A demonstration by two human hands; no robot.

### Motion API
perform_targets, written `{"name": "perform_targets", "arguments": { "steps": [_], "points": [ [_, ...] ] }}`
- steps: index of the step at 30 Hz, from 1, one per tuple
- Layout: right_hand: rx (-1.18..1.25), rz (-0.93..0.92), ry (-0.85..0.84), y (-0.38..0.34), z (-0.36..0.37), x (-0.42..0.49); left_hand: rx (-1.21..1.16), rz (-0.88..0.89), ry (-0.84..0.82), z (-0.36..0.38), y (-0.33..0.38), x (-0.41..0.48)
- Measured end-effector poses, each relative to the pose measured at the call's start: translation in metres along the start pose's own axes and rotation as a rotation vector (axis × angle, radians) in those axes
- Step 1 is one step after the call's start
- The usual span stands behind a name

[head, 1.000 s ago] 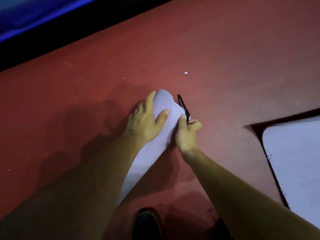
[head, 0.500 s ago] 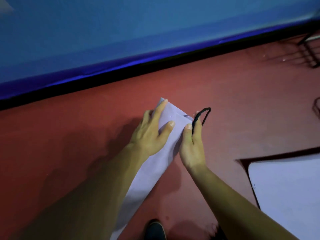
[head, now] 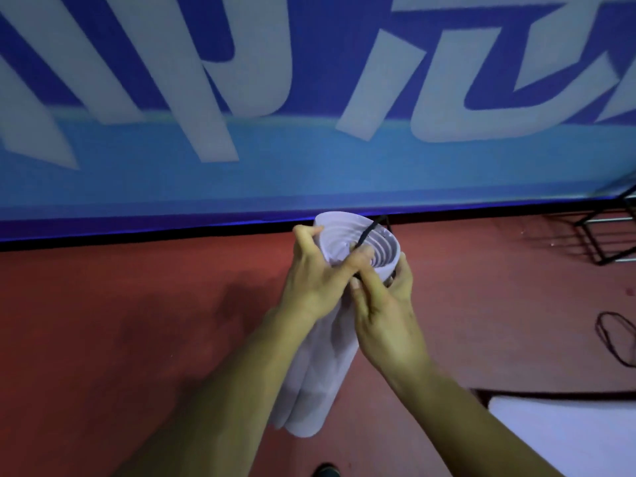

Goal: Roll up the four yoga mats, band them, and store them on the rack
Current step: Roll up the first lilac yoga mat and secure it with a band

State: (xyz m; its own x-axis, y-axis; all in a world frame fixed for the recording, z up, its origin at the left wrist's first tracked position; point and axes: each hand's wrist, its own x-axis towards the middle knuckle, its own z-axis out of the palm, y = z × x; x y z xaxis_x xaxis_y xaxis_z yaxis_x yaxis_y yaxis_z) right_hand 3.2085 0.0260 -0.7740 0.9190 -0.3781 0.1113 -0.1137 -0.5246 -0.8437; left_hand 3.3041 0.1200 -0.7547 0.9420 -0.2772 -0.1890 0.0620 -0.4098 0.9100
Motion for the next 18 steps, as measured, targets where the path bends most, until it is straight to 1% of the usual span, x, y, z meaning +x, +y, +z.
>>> {"name": "perform_targets", "arguments": {
  "steps": [3,5,7,8,10,12,13,16,18],
  "points": [
    [-0.079,0.010,-0.044,-0.022,0.019,-0.019,0.063,-0.098,0.038,-0.026,0.002,-0.016],
    [-0.061,0.038,-0.084,-0.040,0.027,-0.031,0.113,-0.120,0.077,-0.043,-0.003,-0.028],
    [-0.094,0.004,-0.119,-0.057,0.031,-0.043,0.144,-0.115,0.110,-0.060,-0.009,-0.042],
    [-0.043,0.005,-0.106,-0.063,0.032,-0.050,0.145,-0.106,0.128,-0.066,-0.014,-0.051],
    [0.012,0.077,-0.108,-0.072,0.034,-0.071,0.126,-0.069,0.162,-0.075,-0.024,-0.070],
    [-0.047,0.012,-0.180,-0.078,0.035,-0.094,0.112,-0.006,0.205,-0.084,-0.034,-0.091],
    [-0.028,0.001,-0.186,-0.081,0.034,-0.101,0.098,0.029,0.228,-0.090,-0.036,-0.101],
    [0.050,0.044,-0.203,-0.091,0.032,-0.114,0.056,0.128,0.265,-0.104,-0.044,-0.124],
    [0.065,0.044,-0.191,-0.098,0.034,-0.122,0.060,0.132,0.250,-0.112,-0.048,-0.135]
  ]
}}
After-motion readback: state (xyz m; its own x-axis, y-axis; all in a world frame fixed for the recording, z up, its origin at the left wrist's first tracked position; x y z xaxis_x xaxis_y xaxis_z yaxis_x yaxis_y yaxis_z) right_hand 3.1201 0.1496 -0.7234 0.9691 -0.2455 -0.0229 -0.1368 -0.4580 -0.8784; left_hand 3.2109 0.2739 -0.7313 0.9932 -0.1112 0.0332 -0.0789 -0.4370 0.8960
